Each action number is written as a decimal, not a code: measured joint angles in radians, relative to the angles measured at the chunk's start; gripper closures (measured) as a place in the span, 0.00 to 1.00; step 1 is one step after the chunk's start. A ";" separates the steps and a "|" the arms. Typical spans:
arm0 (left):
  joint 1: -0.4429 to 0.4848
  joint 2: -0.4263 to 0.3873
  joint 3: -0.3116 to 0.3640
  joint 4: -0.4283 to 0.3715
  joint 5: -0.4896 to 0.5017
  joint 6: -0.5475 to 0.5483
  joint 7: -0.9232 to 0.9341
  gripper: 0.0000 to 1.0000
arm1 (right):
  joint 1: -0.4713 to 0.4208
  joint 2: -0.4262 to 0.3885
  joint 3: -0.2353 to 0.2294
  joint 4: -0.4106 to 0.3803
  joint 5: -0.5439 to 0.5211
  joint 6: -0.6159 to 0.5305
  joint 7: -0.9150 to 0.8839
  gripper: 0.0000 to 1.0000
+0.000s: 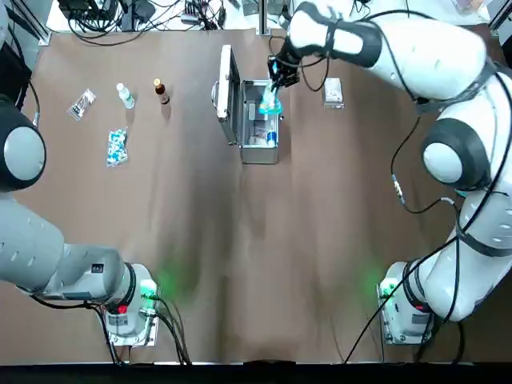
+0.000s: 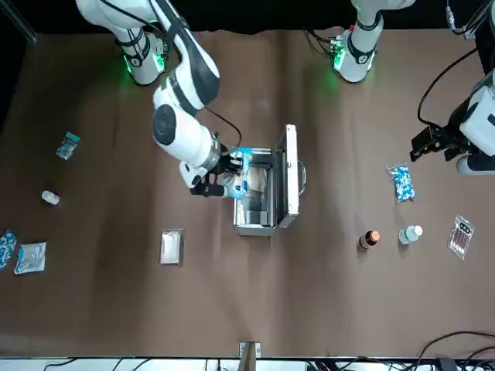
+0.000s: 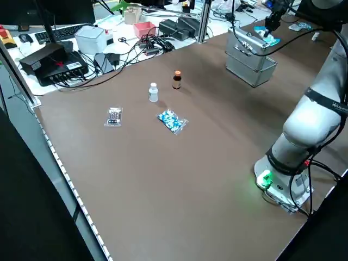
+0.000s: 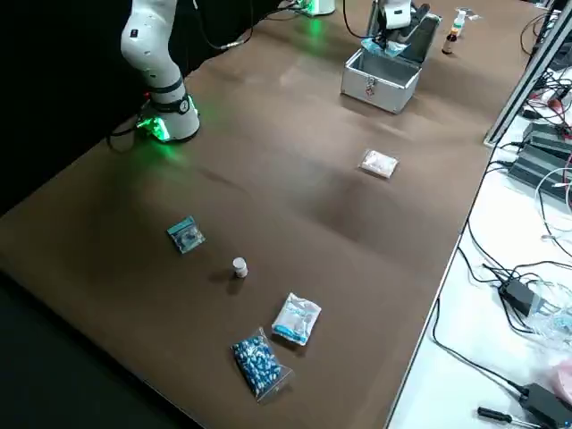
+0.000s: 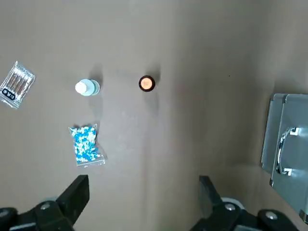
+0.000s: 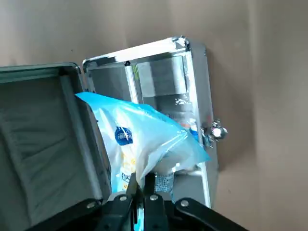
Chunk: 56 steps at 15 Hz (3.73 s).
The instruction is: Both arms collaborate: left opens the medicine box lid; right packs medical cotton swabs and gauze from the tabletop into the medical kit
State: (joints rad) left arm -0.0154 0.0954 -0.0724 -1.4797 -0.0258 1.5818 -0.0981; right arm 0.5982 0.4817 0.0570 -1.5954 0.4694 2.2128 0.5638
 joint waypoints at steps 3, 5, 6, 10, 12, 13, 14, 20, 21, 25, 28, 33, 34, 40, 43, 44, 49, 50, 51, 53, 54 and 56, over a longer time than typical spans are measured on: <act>-0.004 0.000 -0.001 -0.008 0.000 0.000 0.000 0.00 | 0.017 0.065 0.000 0.005 0.005 0.041 0.013 0.87; -0.005 0.001 -0.001 -0.018 0.001 0.000 0.000 0.00 | 0.017 0.081 -0.003 0.017 0.013 0.046 0.014 0.78; -0.005 0.001 -0.001 -0.020 0.001 0.001 0.000 0.00 | 0.017 0.083 -0.005 0.026 0.018 0.046 0.015 0.70; -0.005 -0.001 -0.003 -0.024 0.002 -0.001 0.001 0.00 | 0.010 0.086 -0.018 0.066 0.019 0.016 0.019 0.33; -0.006 -0.011 -0.014 -0.040 0.002 -0.001 0.001 0.00 | -0.020 0.085 -0.030 0.078 0.016 -0.046 0.018 0.25; -0.006 -0.017 -0.018 -0.047 0.002 -0.001 0.001 0.00 | -0.049 0.084 -0.035 0.086 0.002 -0.081 0.015 0.25; -0.007 -0.022 -0.020 -0.052 0.002 -0.001 0.001 0.00 | -0.088 0.079 -0.037 0.093 -0.033 -0.121 0.007 0.25; 0.001 -0.029 -0.019 -0.056 0.002 0.006 0.001 0.00 | -0.308 0.067 -0.043 0.105 -0.290 -0.255 -0.318 0.24; 0.001 -0.029 -0.019 -0.057 0.002 0.008 0.001 0.00 | -0.339 0.073 -0.043 0.102 -0.293 -0.238 -0.401 0.24; 0.003 -0.029 -0.019 -0.069 0.002 0.025 0.001 0.00 | -0.401 0.138 -0.043 0.083 -0.294 -0.150 -0.581 0.01; 0.003 -0.028 -0.018 -0.070 0.002 0.026 0.001 0.00 | -0.398 0.179 -0.038 0.083 -0.295 -0.087 -0.587 0.01; 0.003 -0.029 -0.018 -0.070 0.002 0.023 0.001 0.00 | -0.396 0.241 -0.036 0.081 -0.296 -0.015 -0.584 0.01; 0.003 -0.030 -0.018 -0.070 0.002 0.023 0.001 0.00 | -0.394 0.256 -0.035 0.081 -0.296 -0.004 -0.576 0.01; 0.001 -0.030 -0.020 -0.069 0.002 0.023 0.001 0.00 | -0.371 0.328 -0.032 0.081 -0.296 0.105 -0.520 0.01; 0.001 -0.030 -0.021 -0.069 0.002 0.023 0.001 0.00 | -0.367 0.329 -0.033 0.082 -0.300 0.106 -0.505 0.03; 0.001 -0.030 -0.021 -0.069 0.002 0.023 0.001 0.00 | -0.367 0.329 -0.034 0.083 -0.301 0.107 -0.504 0.04; 0.002 -0.030 -0.020 -0.069 0.002 0.023 0.001 0.00 | -0.367 0.329 -0.035 0.085 -0.307 0.107 -0.495 0.33; 0.002 -0.030 -0.020 -0.069 0.002 0.023 0.001 0.00 | -0.367 0.329 -0.035 0.087 -0.308 0.107 -0.494 0.41; 0.002 -0.030 -0.020 -0.069 0.002 0.023 0.001 0.00 | -0.366 0.329 -0.035 0.088 -0.308 0.106 -0.492 0.41; 0.003 -0.030 -0.019 -0.069 0.002 0.023 0.001 0.00 | -0.366 0.328 -0.035 0.091 -0.310 0.095 -0.480 0.44; 0.003 -0.030 -0.019 -0.068 0.002 0.023 0.001 0.00 | -0.365 0.325 -0.034 0.098 -0.311 0.057 -0.473 0.46; 0.003 -0.030 -0.019 -0.067 0.002 0.024 0.001 0.00 | -0.357 0.305 -0.030 0.111 -0.311 -0.024 -0.438 0.46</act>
State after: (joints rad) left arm -0.0128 0.0657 -0.0914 -1.5468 -0.0240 1.6059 -0.0971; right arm 0.2413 0.7864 0.0273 -1.4840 0.1587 2.1885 0.1261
